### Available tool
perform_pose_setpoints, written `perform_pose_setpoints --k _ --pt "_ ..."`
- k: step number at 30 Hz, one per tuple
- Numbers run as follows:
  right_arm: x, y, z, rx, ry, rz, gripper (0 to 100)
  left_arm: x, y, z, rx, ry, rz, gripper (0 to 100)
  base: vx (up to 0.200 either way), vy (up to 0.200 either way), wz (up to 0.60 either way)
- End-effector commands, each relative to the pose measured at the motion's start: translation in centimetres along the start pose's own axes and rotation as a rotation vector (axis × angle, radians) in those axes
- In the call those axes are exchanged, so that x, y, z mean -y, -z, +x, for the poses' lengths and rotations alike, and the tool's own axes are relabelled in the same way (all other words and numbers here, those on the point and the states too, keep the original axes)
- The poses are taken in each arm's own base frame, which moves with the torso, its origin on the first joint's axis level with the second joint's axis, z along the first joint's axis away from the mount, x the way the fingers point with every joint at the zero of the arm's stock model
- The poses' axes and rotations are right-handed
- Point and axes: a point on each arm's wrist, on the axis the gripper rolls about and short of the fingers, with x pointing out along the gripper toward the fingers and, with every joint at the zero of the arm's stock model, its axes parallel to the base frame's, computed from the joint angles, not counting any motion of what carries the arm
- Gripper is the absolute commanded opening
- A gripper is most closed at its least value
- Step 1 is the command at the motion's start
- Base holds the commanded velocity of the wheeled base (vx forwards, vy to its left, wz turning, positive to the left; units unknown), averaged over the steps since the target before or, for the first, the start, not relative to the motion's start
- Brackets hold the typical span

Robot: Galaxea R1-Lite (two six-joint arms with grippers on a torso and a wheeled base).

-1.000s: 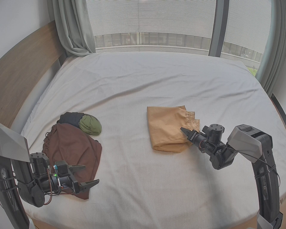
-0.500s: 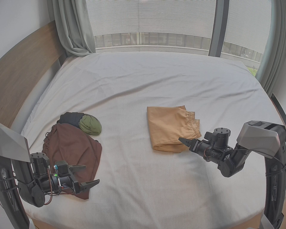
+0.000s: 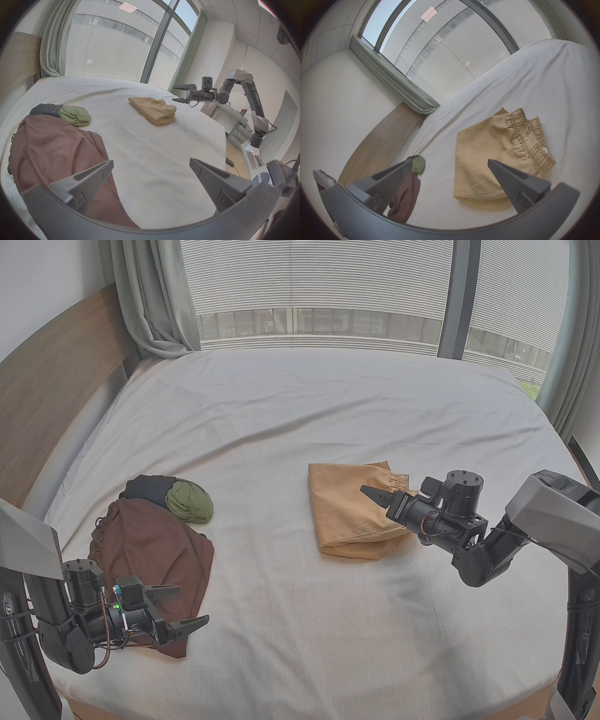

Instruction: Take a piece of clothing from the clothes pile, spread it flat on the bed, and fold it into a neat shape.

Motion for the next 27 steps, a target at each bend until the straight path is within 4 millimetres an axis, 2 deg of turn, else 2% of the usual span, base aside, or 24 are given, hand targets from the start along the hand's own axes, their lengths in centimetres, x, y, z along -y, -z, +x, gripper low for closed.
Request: perform_pose_setpoints --k 1,6,9,12,18,19,23,26,27 --pt "3.9 2.7 2.8 -0.03 0.05 0.023 100 0.0 0.0 0.0 0.002 -0.001 0.001 100 0.0 0.0 0.0" --pt "6.7 4.1 3.6 -0.042 0.093 0.04 100 0.0 0.0 0.0 0.002 0.0 0.002 100 0.0 0.0 0.0" --pt "7.3 4.1 3.4 -0.039 0.106 0.044 100 -0.1 -0.2 0.0 0.006 -0.001 0.005 100 0.0 0.0 0.0" --pt "6.8 3.6 2.7 -0.035 0.103 0.044 100 0.0 -0.3 0.0 0.009 0.001 0.009 100 0.0 0.0 0.0" --pt "2.9 0.0 -0.4 0.035 0.047 0.02 100 0.8 -1.8 -0.1 0.052 0.021 0.019 100 0.0 0.0 0.0" --pt "1.3 -1.4 -2.0 0.071 0.021 0.005 100 1.4 -2.7 -0.3 0.076 0.033 0.017 100 0.0 0.0 0.0" --pt "-2.2 -4.0 -7.3 0.133 -0.011 -0.071 100 2.7 -5.4 -2.0 0.167 0.038 0.018 100 0.0 0.0 0.0" --pt "-3.3 -4.8 -11.6 0.148 0.019 -0.189 100 4.1 -6.9 -3.8 0.224 0.044 0.025 100 0.0 0.0 0.0" --pt "-3.3 -4.9 -12.3 0.152 0.028 -0.203 100 4.3 -7.0 -4.0 0.231 0.045 0.029 100 0.0 0.0 0.0"
